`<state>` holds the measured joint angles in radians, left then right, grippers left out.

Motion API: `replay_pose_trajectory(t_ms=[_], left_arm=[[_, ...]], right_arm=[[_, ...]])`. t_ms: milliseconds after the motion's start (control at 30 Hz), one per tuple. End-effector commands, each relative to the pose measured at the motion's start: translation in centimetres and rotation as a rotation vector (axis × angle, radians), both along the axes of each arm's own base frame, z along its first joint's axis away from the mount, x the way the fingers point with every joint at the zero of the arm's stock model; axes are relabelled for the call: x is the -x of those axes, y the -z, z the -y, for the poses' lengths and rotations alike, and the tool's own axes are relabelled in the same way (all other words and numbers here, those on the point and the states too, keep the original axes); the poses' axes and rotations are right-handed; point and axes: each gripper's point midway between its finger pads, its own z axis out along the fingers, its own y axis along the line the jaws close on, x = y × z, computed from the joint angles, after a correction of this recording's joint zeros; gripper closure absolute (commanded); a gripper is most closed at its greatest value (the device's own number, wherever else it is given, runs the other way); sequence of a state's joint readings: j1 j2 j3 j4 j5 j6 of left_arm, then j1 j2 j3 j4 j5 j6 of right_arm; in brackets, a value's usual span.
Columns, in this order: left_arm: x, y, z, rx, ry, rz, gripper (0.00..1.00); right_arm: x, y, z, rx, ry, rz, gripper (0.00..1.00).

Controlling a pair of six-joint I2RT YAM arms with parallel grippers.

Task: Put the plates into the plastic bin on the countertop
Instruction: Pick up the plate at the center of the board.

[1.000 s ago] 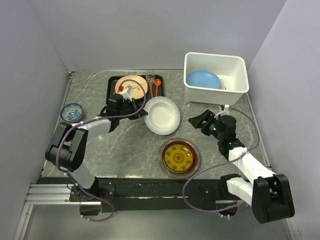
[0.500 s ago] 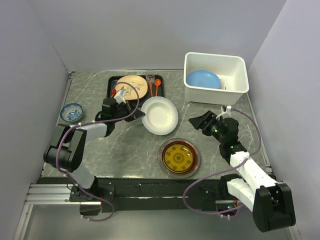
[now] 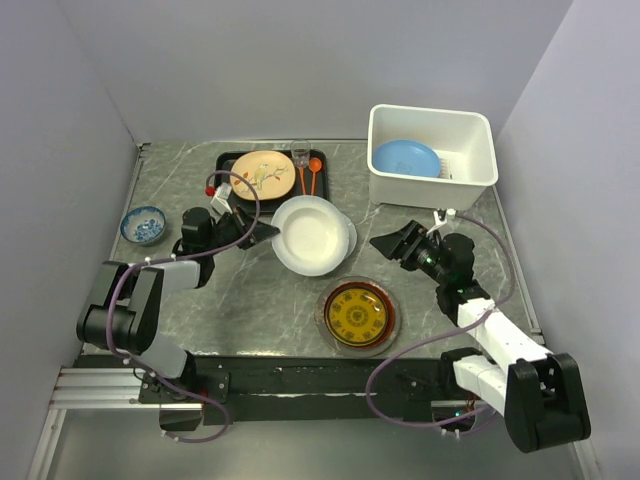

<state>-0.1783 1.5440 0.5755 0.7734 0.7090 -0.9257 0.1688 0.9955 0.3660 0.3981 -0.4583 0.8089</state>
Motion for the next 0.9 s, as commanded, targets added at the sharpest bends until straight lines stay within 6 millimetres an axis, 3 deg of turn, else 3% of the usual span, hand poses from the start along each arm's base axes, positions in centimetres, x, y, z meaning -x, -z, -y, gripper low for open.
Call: replay_pose_trajectory(t_ms=[0, 433, 867], left_arm=[[2.6, -8.4, 1.2, 0.128, 0.147, 0.303, 0.99], [6.4, -10.2, 2.2, 0.251, 0.335, 0.394, 0.99], [6.3, -9.2, 5.6, 0.18, 0.382, 0.379, 0.99]], right_arm=[[0.2, -1.7, -1.8, -0.049, -0.097, 0.068, 0.17], [1.4, -1.5, -2.4, -0.069, -0.138, 0.079, 0.17], [2.5, -1.6, -2.7, -0.073, -0.162, 0.087, 0.17]])
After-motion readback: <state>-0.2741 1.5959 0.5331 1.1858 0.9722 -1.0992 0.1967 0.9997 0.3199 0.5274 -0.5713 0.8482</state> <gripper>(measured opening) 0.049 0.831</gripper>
